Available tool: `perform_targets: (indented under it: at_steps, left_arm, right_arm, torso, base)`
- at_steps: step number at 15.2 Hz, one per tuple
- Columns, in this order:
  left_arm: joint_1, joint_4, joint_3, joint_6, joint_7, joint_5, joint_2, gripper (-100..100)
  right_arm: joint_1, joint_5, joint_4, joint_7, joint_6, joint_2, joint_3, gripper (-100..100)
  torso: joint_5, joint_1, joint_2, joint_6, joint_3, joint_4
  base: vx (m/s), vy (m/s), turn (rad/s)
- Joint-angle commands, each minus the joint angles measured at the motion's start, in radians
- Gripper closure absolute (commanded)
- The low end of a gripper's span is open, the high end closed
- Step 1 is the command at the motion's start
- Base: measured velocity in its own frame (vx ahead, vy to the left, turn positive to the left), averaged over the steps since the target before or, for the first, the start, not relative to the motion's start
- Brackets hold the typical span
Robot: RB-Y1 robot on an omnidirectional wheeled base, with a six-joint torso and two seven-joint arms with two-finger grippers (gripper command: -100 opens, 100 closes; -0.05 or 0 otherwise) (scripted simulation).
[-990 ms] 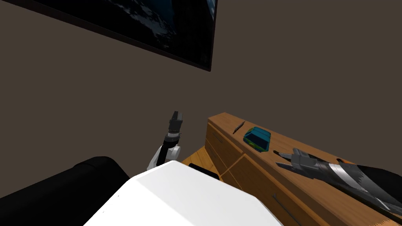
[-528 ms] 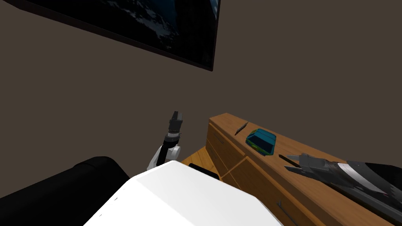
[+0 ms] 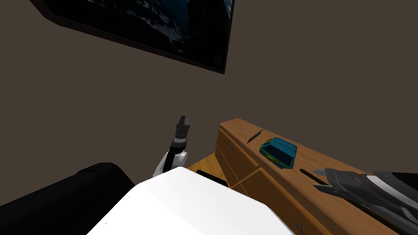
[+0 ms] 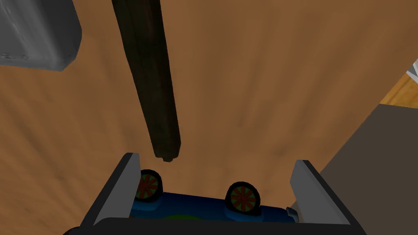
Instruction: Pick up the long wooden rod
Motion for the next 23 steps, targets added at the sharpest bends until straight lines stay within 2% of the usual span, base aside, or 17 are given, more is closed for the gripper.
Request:
perform_targets:
  at_steps: [1,2,4,9,10,11,13,14,15,19,20,22,23]
  left_arm:
    - [0.000,0.000,0.000,0.000,0.000,0.000,0.000,0]
    - [0.000,0.000,0.000,0.000,0.000,0.000,0.000,0]
    - [0.000,0.000,0.000,0.000,0.000,0.000,0.000,0]
    - [0.000,0.000,0.000,0.000,0.000,0.000,0.000,0]
    - [0.000,0.000,0.000,0.000,0.000,0.000,0.000,0]
    - [0.000,0.000,0.000,0.000,0.000,0.000,0.000,0]
    - [0.000,0.000,0.000,0.000,0.000,0.000,0.000,0]
    - [0.000,0.000,0.000,0.000,0.000,0.000,0.000,0]
    - [0.000,0.000,0.000,0.000,0.000,0.000,0.000,0]
    - [0.000,0.000,0.000,0.000,0.000,0.000,0.000,0]
    - [0.000,0.000,0.000,0.000,0.000,0.000,0.000,0]
    - [0.000,0.000,0.000,0.000,0.000,0.000,0.000,0]
    - [0.000,0.000,0.000,0.000,0.000,0.000,0.000,0]
  right_arm:
    - [0.021,0.017,0.022,-0.006,-0.019,-0.039,0.031,-100]
    - [0.040,0.029,0.034,-0.012,-0.030,-0.064,0.048,-100]
    - [0.040,0.029,0.034,-0.012,-0.030,-0.064,0.048,-100]
    - [0.109,0.071,0.063,-0.033,-0.063,-0.132,0.113,-100]
    - [0.104,0.063,0.045,-0.035,-0.042,-0.121,0.088,-100]
    - [0.124,0.071,0.046,-0.037,-0.018,-0.095,0.094,-100]
    - [0.136,0.076,0.046,-0.037,0.003,-0.073,0.097,-100]
    - [0.131,0.072,0.053,-0.036,-0.019,-0.088,0.091,-100]
    - [0.134,0.072,0.054,-0.036,-0.015,-0.085,0.089,100]
    - [0.134,0.072,0.054,-0.037,-0.016,-0.085,0.089,100]
    - [0.115,0.067,0.046,-0.038,-0.033,-0.112,0.091,100]
    - [0.108,0.065,0.046,-0.038,-0.043,-0.123,0.089,100]
    - [0.113,0.068,0.044,-0.039,-0.032,-0.113,0.091,100]
  torso:
    - [0.000,0.000,0.000,0.000,0.000,0.000]
    - [0.000,0.000,0.000,0.000,0.000,0.000]
    - [0.000,-0.001,-0.001,0.000,-0.001,0.000]
    - [0.000,-0.001,-0.001,0.000,0.000,0.000]
    - [-0.001,-0.002,-0.001,0.000,-0.001,0.000]
    - [-0.001,-0.001,-0.001,0.000,0.000,0.000]
    - [0.000,0.001,0.002,0.000,0.001,0.000]
    - [0.000,0.002,0.003,0.000,0.002,0.001]
    - [0.000,0.003,0.003,0.001,0.002,0.001]
    - [0.000,0.001,0.002,0.000,0.001,0.001]
    - [0.000,0.001,0.002,0.000,0.001,0.001]
    - [0.000,0.001,0.001,0.002,0.001,0.001]
    - [0.000,0.001,0.001,0.001,0.001,0.001]
  base:
    - [0.023,-0.031,0.150]
    - [0.034,-0.040,0.227]
    - [0.026,-0.038,0.108]
    - [0.022,-0.042,0.131]
    - [0.018,-0.038,0.068]
    - [-0.010,-0.008,0.166]
    - [-0.035,0.017,0.195]
    - [-0.024,0.011,0.058]
    - [-0.007,0.002,0.000]
    - [0.000,0.000,0.000]
    - [0.015,-0.010,-0.187]
    - [0.032,-0.008,-0.187]
    - [0.021,-0.004,-0.044]
